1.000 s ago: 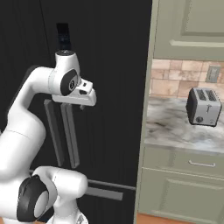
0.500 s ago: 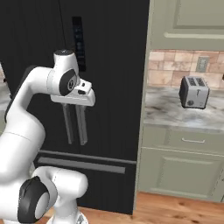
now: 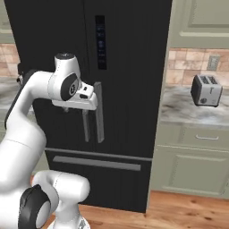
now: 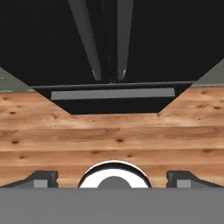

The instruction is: Retrieve the butter from the fridge and place it on a plate on the dining table. Then retrieve the butter knife by the fridge and place it near the plate.

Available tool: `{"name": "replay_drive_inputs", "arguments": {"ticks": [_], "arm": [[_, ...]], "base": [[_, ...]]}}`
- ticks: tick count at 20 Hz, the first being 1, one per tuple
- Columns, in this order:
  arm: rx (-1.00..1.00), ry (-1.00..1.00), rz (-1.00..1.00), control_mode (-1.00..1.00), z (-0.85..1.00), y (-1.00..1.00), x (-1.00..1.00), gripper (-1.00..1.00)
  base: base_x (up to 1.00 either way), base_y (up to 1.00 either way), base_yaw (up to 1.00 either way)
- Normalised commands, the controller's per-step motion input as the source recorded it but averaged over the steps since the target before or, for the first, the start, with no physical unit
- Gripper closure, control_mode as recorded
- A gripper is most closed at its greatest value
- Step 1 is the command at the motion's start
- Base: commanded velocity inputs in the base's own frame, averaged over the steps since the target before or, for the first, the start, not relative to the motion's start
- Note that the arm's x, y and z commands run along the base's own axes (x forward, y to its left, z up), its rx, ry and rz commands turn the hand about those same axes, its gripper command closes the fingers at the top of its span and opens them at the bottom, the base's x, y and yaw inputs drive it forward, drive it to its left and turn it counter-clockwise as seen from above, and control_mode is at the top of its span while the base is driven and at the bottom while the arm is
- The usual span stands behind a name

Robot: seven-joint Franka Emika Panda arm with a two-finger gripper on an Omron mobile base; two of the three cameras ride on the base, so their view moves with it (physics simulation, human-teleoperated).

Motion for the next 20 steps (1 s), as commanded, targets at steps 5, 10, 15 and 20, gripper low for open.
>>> {"name": "replay_drive_inputs", "arguments": {"ticks": [5,10,15,20], "arm": [[0.00,0.00,0.00,1.00,0.00,0.00,0.00,-1.00],[0.00,0.00,0.00,-1.00,0.00,0.00,0.00,-1.00],[0.00,-0.21,0.00,-1.00,-0.17,0.00,0.27,-1.00],[0.00,-0.16,0.00,-1.00,-0.16,-0.20,0.30,-1.00]], "base": [[-0.02,0.15,0.00],[0.00,0.00,0.00],[0.00,0.00,0.00],[0.00,0.00,0.00]]}}
